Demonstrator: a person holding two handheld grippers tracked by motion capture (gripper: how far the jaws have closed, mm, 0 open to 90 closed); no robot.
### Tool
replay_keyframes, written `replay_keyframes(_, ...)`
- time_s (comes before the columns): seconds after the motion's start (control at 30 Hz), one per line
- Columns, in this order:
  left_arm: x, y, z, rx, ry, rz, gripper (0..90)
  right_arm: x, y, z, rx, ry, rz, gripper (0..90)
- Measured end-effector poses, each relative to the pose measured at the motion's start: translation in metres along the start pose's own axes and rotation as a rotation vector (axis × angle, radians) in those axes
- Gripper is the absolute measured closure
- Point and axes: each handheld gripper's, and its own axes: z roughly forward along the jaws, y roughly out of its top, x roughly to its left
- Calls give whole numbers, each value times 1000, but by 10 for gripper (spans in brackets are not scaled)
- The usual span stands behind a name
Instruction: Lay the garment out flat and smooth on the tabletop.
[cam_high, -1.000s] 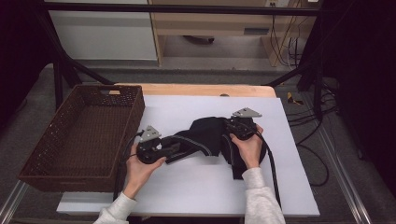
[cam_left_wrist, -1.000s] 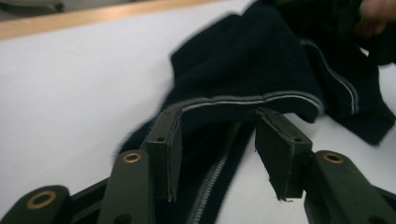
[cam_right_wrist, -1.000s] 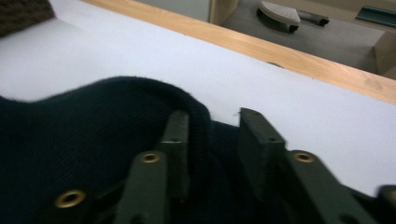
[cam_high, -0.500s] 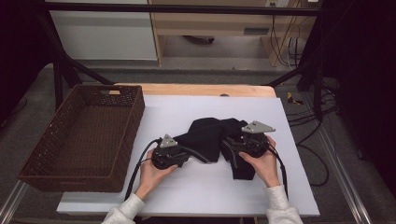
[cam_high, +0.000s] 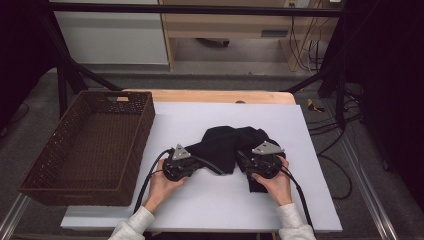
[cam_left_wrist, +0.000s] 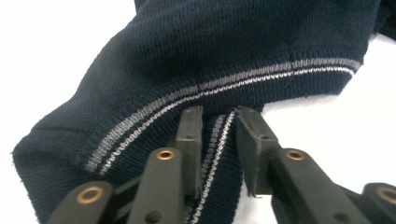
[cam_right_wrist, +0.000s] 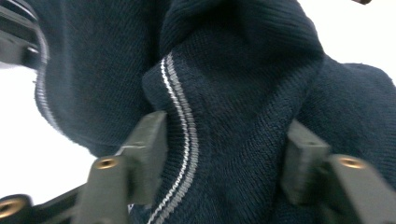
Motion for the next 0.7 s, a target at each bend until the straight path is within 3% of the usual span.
replay_keyframes(0.07,0,0,-1,5,-6,-2,802,0,0,0,2,-12,1,625)
replay_keyframes(0.2,-1,1,-4,23,-7,-6,851,-4,3,-13,-23,11,30,752)
replay_keyframes(0.37,0,1,-17,73,-18,-19,864,-5,11,-35,-45,28,13,764)
replay_keyframes(0.53,0,-5,-44,79,-31,-11,867,-13,28,-59,-103,22,32,771)
replay_keyframes(0.7,-5,-15,-70,73,-49,-10,867,-20,47,-70,-135,19,45,773)
